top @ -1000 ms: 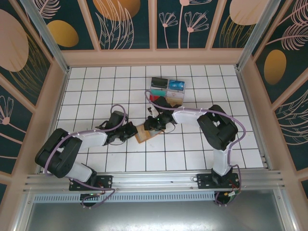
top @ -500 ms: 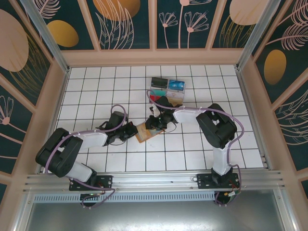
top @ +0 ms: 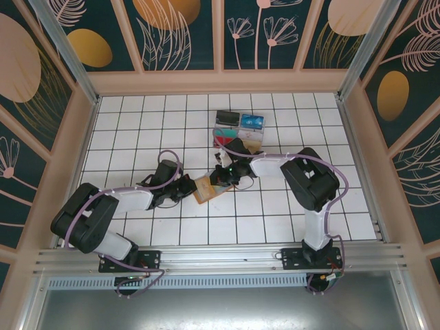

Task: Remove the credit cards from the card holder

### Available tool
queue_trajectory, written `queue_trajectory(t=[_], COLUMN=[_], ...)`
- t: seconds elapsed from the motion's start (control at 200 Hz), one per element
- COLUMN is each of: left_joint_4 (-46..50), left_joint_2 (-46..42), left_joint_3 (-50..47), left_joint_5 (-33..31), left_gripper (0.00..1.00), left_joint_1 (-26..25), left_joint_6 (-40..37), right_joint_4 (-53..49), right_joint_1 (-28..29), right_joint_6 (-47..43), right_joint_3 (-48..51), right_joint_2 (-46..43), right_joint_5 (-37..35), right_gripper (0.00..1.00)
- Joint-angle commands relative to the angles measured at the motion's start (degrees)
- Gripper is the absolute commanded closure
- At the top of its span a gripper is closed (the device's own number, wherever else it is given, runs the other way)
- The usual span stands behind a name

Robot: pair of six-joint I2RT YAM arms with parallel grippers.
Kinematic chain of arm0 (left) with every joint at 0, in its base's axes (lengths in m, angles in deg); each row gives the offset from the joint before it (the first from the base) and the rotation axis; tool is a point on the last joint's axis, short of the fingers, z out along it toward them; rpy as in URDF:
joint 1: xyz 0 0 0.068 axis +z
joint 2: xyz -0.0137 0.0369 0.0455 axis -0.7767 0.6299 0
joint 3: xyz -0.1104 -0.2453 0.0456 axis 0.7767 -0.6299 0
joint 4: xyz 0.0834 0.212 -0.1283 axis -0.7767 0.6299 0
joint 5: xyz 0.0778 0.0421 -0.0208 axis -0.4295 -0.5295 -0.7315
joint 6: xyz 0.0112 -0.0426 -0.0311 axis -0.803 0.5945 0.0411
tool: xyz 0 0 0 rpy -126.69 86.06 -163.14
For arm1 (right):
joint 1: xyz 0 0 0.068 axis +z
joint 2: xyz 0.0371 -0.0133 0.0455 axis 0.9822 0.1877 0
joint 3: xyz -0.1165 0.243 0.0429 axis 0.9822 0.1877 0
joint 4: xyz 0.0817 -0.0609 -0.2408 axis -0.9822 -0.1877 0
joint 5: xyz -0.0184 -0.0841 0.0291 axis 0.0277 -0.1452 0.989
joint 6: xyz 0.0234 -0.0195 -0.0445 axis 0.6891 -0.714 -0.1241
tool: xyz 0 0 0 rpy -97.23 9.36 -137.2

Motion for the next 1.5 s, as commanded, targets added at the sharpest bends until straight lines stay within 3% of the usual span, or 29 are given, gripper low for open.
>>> queue_trajectory(t=[0.0,0.29,0.771,0.921,1.101,1.496], left_joint_4=[5.63,10.67,12.90,8.04,6.90,10.57], left_joint_2=[1.76,-0.85,-4.34,-0.55,3.57,6.08], left_joint_3=[-1.60,0.95,9.24,8.83,8.83,6.28], left_joint_5=[-2.40,-5.34,-0.56,4.30,5.11,1.98], left_gripper=[0.90,0.74,0.78,0.88,0.96,0.99], left_joint_1=[-0.21,-0.21,-0.22,-0.28,-0.26,-0.30], left_joint_6=[-1.62,-3.78,-8.12,-6.25,-5.81,-6.50], right_joint_4=[1.78,0.86,2.30,2.53,2.89,5.00], right_joint_1=[0.25,-2.39,-2.41,-2.41,-2.59,-2.68], right_joint_6=[0.23,-1.10,-0.57,-0.74,-0.83,0.99], right_joint_3=[1.80,5.01,4.31,4.06,3.93,3.07], right_joint_2=[-2.24,-7.12,-3.76,-3.20,-2.57,0.73], right_joint_5=[0.58,-1.14,1.53,1.78,2.15,5.15], right_gripper=[0.99,1.00,1.00,0.99,0.98,0.76])
